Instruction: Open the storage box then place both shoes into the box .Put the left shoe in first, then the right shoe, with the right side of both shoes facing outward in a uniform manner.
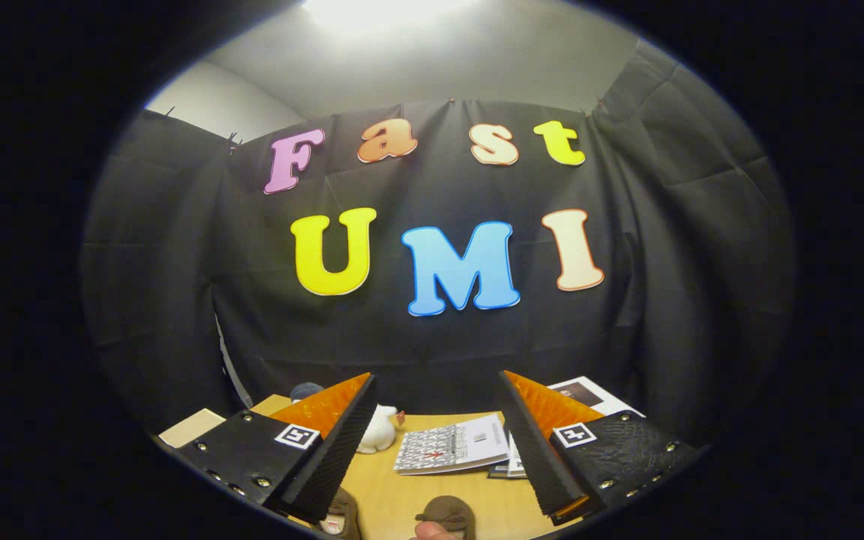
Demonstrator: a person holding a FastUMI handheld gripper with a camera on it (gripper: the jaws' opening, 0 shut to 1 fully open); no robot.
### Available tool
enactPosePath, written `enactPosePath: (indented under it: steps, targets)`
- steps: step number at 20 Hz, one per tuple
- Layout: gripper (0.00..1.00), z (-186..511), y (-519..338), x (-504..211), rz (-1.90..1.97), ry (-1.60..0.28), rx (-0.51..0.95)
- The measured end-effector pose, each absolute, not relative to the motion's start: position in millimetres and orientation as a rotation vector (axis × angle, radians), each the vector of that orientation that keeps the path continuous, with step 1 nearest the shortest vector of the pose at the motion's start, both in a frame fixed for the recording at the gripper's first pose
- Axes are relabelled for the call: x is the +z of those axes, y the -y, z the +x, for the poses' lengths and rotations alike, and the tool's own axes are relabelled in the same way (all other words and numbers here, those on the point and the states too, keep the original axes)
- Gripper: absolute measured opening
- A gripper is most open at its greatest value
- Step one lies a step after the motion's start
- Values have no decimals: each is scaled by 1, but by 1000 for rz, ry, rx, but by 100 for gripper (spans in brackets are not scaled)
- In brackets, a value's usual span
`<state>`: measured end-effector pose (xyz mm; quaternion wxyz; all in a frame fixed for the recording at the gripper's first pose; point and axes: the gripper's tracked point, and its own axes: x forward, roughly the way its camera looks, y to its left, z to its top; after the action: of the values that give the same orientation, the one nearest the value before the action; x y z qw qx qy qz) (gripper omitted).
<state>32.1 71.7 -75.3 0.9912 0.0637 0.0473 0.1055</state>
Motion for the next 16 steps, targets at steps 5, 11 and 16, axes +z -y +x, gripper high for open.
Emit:
enactPosePath:
  steps: [5, 11, 16]
  targets:
    - [98, 30, -135, -115, 218, -219, 348]
    - [99, 18, -212, -171, 321, -417, 515]
    - [99, 0, -273, -206, 358, -554, 660]
